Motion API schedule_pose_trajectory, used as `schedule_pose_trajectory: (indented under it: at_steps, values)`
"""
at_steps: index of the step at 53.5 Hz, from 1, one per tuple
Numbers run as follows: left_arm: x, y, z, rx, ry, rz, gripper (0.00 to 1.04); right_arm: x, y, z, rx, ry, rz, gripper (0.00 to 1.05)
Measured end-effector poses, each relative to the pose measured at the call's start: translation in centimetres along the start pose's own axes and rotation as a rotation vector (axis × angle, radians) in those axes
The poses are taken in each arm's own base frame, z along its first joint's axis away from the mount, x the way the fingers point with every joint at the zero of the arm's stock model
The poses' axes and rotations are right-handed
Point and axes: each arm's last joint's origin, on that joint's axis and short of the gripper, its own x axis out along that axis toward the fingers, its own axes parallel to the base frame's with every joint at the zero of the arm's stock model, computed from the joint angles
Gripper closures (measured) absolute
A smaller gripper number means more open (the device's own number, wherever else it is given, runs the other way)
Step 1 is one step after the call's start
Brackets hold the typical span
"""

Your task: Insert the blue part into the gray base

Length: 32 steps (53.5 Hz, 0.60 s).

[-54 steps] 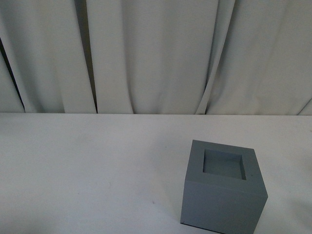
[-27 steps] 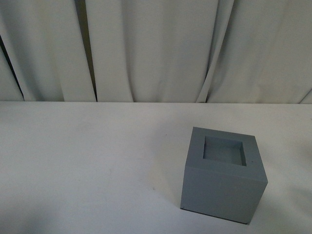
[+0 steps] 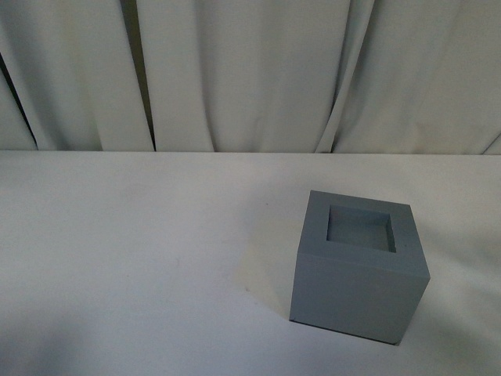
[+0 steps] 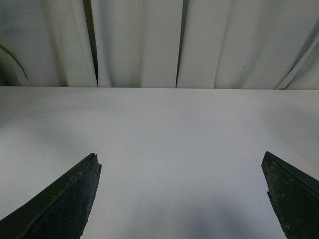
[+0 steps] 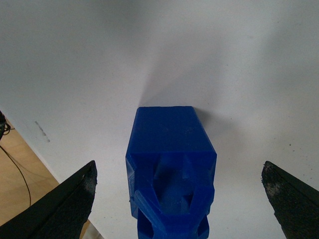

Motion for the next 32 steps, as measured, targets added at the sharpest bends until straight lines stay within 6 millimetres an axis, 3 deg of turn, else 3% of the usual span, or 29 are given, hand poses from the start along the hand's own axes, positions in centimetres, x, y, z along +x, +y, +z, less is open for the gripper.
schedule_pose_trajectory:
  at_steps: [32]
  values:
    - [0.0,0.0,0.0,0.0,0.0,0.0,0.06,0.91,-0.32,-0.78,-0.009,0.043,0.008,0.07]
